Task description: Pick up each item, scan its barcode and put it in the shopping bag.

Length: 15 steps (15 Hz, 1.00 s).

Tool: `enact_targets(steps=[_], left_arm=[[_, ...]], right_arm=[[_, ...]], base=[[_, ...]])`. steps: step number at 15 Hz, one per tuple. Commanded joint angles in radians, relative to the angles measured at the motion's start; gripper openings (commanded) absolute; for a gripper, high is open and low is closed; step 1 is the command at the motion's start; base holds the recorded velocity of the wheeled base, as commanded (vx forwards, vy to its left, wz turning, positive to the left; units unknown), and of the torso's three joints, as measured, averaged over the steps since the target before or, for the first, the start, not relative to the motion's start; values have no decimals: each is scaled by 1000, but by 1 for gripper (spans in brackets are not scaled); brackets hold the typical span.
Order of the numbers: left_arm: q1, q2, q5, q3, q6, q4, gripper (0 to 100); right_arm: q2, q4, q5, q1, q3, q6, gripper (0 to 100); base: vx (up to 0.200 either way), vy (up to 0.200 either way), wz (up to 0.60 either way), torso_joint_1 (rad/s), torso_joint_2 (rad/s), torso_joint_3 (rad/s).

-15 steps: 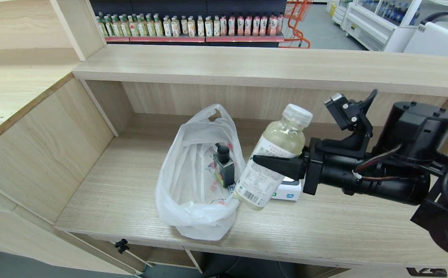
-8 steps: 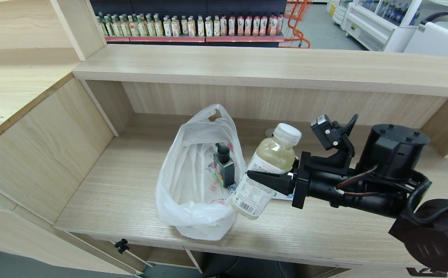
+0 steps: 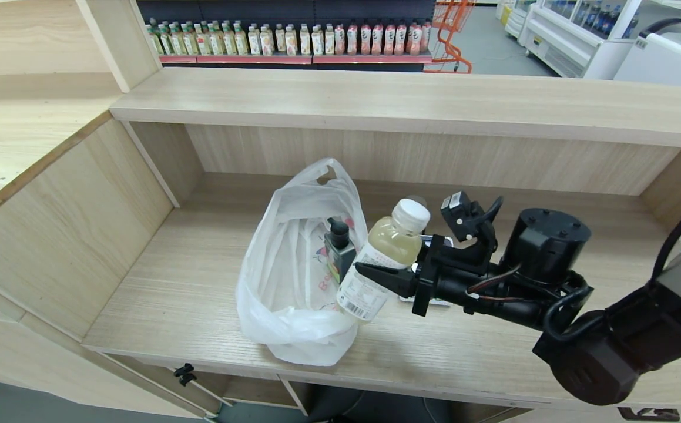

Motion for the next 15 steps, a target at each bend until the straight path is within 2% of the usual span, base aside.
enact_targets(steps=[1,4,6,10,15], left_arm=[[0,0,1,0,0,-1,100],[2,0,1,0,0,-1,100],[0,0,1,0,0,0,100],[0,0,1,0,0,0,100],[0,0,1,0,0,0,100]], right_arm=[[86,-16,2,1,-13,-2,0],[135,-42,2,1,-44,-3,0],[187,-125,3,5,-50,-3,0],[256,-203,3,1,-100,-20,0],[314,-225,5,-1,-114,-22,0]], base=[[0,0,0,0,0,0],[0,0,0,0,0,0],[0,0,0,0,0,0],[0,0,0,0,0,0],[0,0,0,0,0,0]])
